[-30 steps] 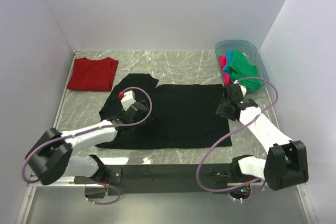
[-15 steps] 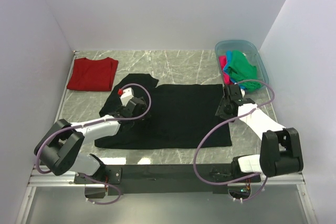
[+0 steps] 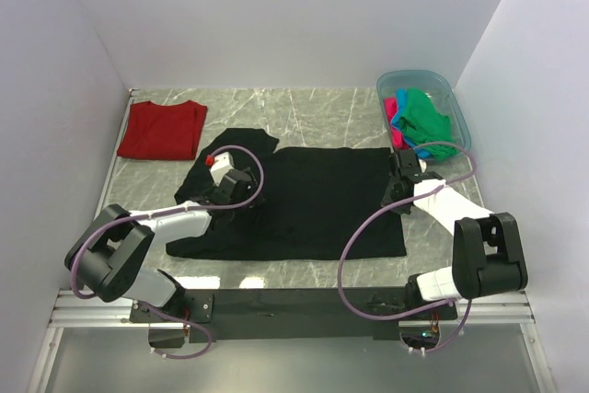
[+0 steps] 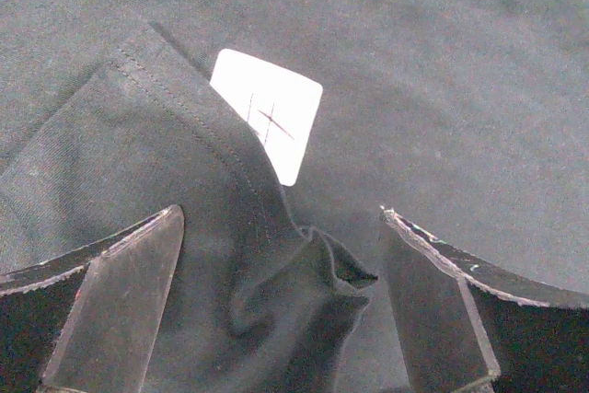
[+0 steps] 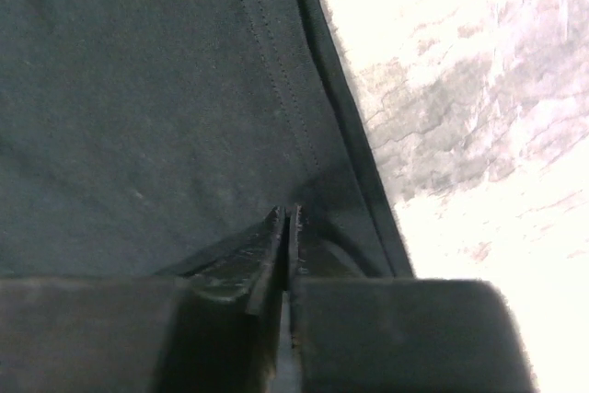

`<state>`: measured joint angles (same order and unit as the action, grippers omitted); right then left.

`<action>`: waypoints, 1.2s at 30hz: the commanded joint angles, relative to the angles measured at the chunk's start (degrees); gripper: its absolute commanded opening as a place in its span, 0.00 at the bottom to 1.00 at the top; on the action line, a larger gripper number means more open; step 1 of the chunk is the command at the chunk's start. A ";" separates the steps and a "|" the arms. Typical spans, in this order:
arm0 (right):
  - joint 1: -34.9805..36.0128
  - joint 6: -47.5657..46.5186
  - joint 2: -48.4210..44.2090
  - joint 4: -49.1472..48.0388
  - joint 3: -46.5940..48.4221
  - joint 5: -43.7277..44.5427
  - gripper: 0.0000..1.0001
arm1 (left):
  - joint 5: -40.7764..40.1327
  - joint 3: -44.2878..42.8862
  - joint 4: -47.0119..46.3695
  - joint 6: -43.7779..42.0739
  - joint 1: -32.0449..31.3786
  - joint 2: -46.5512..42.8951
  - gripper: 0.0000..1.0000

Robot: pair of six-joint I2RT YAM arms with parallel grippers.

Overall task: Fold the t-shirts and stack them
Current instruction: Fold the tshirt

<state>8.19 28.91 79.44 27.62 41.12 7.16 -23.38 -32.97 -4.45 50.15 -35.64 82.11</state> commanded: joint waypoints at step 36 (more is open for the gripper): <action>-0.36 -0.25 6.42 5.17 9.50 9.80 0.00 | -3.17 2.83 0.49 1.44 1.62 -0.89 0.94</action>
<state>8.10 29.04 85.17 34.44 47.00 15.22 -25.36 -29.56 -7.49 52.31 -34.59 79.88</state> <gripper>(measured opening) 0.012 0.940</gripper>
